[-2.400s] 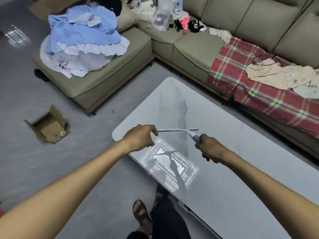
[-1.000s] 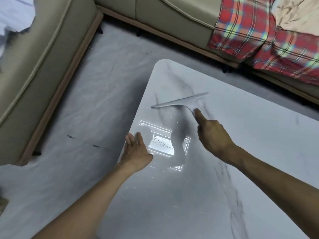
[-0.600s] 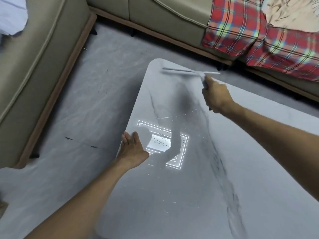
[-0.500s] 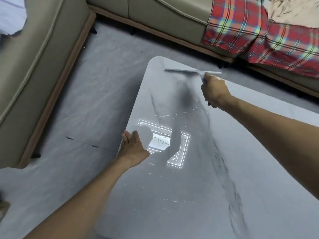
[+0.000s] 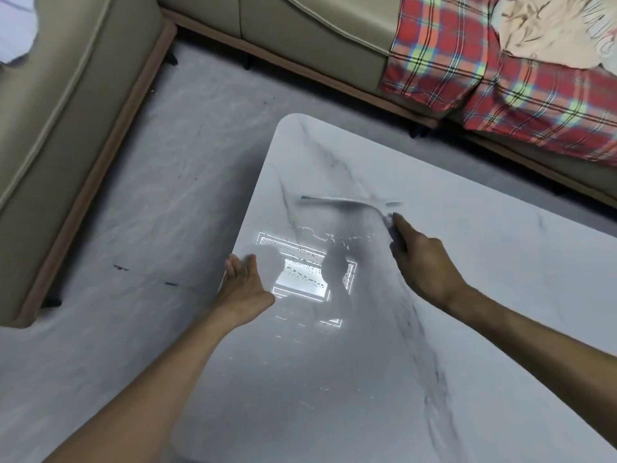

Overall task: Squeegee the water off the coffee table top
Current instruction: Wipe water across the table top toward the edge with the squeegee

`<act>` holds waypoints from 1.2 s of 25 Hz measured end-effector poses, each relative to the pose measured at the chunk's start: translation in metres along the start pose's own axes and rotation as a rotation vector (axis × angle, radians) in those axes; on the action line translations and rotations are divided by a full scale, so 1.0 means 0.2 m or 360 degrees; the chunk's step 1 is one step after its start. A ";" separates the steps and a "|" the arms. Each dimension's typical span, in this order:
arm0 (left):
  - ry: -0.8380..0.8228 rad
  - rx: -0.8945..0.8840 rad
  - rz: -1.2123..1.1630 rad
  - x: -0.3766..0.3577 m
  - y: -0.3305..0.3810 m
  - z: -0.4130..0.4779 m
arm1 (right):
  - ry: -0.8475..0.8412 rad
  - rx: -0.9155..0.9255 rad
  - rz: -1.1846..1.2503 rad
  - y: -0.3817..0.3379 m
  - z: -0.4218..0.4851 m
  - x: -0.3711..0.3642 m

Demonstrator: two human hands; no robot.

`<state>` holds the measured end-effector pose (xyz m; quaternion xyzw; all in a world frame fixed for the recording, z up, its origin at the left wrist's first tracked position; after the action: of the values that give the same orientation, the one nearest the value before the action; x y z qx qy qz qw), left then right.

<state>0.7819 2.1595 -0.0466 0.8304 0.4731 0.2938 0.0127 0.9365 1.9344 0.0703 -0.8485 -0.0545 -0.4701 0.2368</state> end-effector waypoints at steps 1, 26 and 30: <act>-0.0001 -0.0006 0.0006 0.00 0.00 0.00 | 0.0082 0.0052 0.0013 -0.06 0.13 0.03; 0.0448 0.0022 -0.0476 0.10 -0.18 -0.10 | -0.0042 0.0388 -0.0003 0.05 -0.18 -0.10; 0.0852 0.0113 -0.0754 0.13 -0.35 -0.18 | -0.0128 0.0663 -0.0219 -0.33 0.09 -0.31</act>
<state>0.7203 2.2095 -0.0249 0.5913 0.6490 0.4731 -0.0727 0.8955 2.0088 0.0348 -0.7936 -0.2178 -0.4295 0.3719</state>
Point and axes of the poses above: each hand's wrist, its own z-axis towards the middle knuckle, its own x-axis out of the back of the hand, y = z × x, the point moved 1 cm from there along z, towards the middle knuckle, and after that the axes turned 6 degrees about x, right-handed, at the moved point
